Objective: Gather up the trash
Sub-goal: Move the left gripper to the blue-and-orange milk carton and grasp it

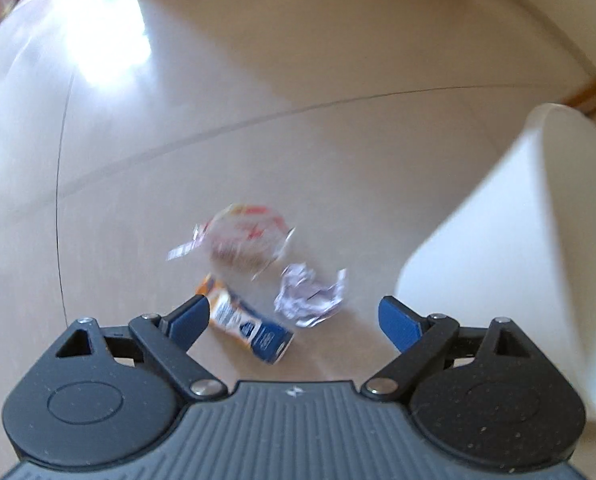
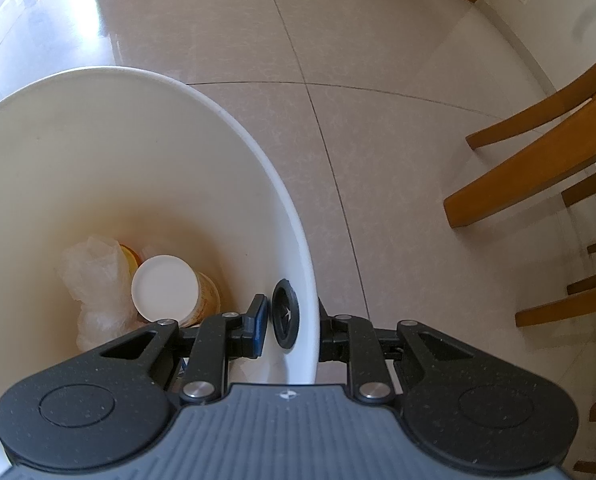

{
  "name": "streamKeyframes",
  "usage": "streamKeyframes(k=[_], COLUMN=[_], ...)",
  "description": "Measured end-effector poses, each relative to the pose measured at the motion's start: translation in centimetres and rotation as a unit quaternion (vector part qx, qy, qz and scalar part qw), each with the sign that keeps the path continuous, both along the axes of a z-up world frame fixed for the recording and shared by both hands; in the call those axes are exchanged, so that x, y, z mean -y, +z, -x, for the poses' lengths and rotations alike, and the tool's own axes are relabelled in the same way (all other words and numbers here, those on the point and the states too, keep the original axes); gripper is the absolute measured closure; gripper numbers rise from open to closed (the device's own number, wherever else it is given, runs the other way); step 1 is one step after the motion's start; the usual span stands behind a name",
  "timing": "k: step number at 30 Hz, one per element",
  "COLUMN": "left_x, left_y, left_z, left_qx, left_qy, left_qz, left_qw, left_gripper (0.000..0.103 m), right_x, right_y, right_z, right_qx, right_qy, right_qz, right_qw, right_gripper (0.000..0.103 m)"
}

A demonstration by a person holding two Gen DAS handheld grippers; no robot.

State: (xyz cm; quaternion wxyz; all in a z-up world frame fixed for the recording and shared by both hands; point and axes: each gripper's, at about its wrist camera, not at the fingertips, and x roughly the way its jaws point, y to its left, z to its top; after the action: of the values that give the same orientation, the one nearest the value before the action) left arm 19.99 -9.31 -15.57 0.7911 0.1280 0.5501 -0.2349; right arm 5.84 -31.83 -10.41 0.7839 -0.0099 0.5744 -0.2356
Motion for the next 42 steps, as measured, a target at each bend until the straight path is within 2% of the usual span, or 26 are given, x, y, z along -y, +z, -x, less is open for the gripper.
streamKeyframes(k=[5, 10, 15, 21, 26, 31, 33, 35, 42], left_x=[-1.5, -2.8, -2.9, -3.3, -4.3, -5.8, -6.1, -6.1, -3.7], left_y=[-5.0, -10.0, -13.8, -16.0, -16.4, -16.4, -16.3, -16.1, -16.5], left_z=[-1.7, -3.2, -3.4, -3.1, -2.5, -1.9, -1.9, -2.0, -3.1], left_qx=[-0.024, -0.045, -0.047, -0.047, -0.047, -0.026, -0.016, -0.009, 0.002], left_qy=[0.096, 0.172, 0.201, 0.200, 0.175, 0.141, 0.131, 0.122, 0.099], left_qz=[-0.005, -0.008, -0.028, -0.045, -0.055, -0.078, -0.081, -0.075, -0.069], left_qw=[0.9951, 0.9840, 0.9780, 0.9777, 0.9820, 0.9866, 0.9879, 0.9897, 0.9927], left_gripper=[0.012, 0.012, 0.012, 0.012, 0.011, 0.012, 0.016, 0.025, 0.038], right_x=[0.0, -0.3, -0.3, -0.2, 0.0, -0.1, -0.2, -0.3, -0.1], right_y=[-0.1, -0.2, -0.3, -0.5, -0.3, -0.5, -0.5, -0.5, -0.3], right_z=[0.0, 0.1, 0.1, -0.4, -0.6, -0.3, -0.3, -0.2, -0.1], right_qx=[0.000, 0.000, -0.002, -0.011, -0.008, -0.007, -0.005, -0.003, 0.000], right_qy=[-0.005, 0.001, -0.002, 0.000, -0.003, -0.005, -0.003, -0.006, -0.008], right_qz=[-0.002, 0.002, 0.000, 0.000, 0.000, 0.003, 0.005, 0.005, 0.001], right_qw=[1.000, 1.000, 1.000, 1.000, 1.000, 1.000, 1.000, 1.000, 1.000], right_gripper=[0.078, 0.078, 0.078, 0.078, 0.078, 0.078, 0.078, 0.078, 0.078])
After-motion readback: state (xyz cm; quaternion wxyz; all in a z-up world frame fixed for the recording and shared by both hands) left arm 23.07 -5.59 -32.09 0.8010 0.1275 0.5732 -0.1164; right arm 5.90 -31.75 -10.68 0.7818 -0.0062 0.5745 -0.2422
